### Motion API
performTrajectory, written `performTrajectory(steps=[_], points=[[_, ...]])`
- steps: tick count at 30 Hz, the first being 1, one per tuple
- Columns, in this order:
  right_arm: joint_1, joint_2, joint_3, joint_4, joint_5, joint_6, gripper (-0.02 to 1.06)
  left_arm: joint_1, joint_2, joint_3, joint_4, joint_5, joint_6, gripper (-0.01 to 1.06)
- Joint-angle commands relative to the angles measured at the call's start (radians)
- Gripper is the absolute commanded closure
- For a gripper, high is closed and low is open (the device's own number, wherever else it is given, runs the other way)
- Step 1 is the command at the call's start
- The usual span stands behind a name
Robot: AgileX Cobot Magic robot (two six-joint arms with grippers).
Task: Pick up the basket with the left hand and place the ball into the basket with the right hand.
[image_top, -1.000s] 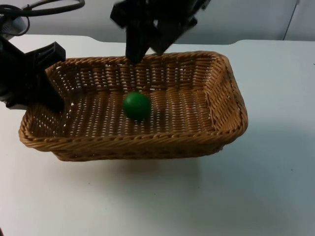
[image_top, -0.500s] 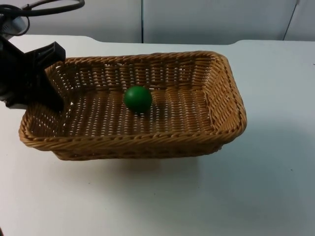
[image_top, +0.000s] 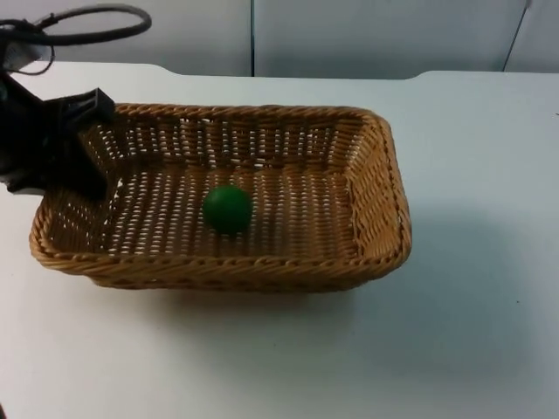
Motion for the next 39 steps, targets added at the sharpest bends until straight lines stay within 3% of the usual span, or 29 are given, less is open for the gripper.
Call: performTrajectory(steps=[1, 6, 10, 12, 13, 14, 17, 19, 25, 28, 29, 33, 34, 36, 39], points=[[0.003, -0.001, -0.008, 0.001, -0.002, 0.002, 1.04, 0.001, 0.028, 0.002, -0.028, -0.01, 0.006, 1.05], [0.003, -0.001, -0.008, 0.001, -0.002, 0.002, 1.04, 0.001, 0.094, 0.0, -0.062, -0.021, 0.06, 1.01], [0.003, -0.001, -0.008, 0.001, -0.002, 0.002, 1.04, 0.001, 0.127, 0.0, -0.112, -0.019, 0.131, 0.88], [0.003, -0.001, -0.008, 0.001, -0.002, 0.002, 1.04, 0.001, 0.128, 0.0, -0.114, -0.021, 0.151, 0.75], [0.003, -0.001, -0.008, 0.001, -0.002, 0.002, 1.04, 0.001, 0.126, 0.0, -0.114, -0.021, 0.155, 0.58], [0.003, -0.001, -0.008, 0.001, -0.002, 0.002, 1.04, 0.001, 0.126, 0.0, -0.114, -0.021, 0.155, 0.58], [0.003, -0.001, -0.008, 0.001, -0.002, 0.004, 1.04, 0.001, 0.126, -0.025, -0.097, -0.018, 0.155, 0.33], [0.003, -0.001, -0.008, 0.003, -0.002, 0.004, 1.04, 0.001, 0.126, -0.045, -0.083, 0.007, 0.155, 0.3], [0.003, -0.001, -0.008, 0.003, -0.002, 0.004, 1.04, 0.003, 0.125, -0.189, 0.116, 0.139, 0.002, 0.32], [0.003, -0.001, -0.008, 0.003, -0.002, 0.004, 1.04, 0.009, 0.11, -0.271, 0.28, 0.226, -0.123, 0.51], [0.003, -0.001, -0.008, 0.003, -0.002, 0.004, 1.04, 0.009, 0.11, -0.271, 0.28, 0.226, -0.123, 0.51], [0.003, -0.001, -0.008, 0.003, -0.002, 0.006, 1.04, 0.036, 0.023, -0.329, 0.406, 0.306, -0.18, 0.9], [0.003, -0.001, -0.008, 0.003, -0.002, 0.006, 1.04, 0.036, 0.023, -0.329, 0.406, 0.306, -0.18, 0.9], [0.003, -0.001, -0.008, 0.003, -0.002, 0.015, 1.04, 0.05, -0.059, -0.329, 0.429, 0.294, -0.185, 1.05], [0.003, -0.001, -0.008, 0.003, -0.002, 0.025, 1.04, 0.052, -0.188, -0.329, 0.493, 0.272, -0.213, 1.05]])
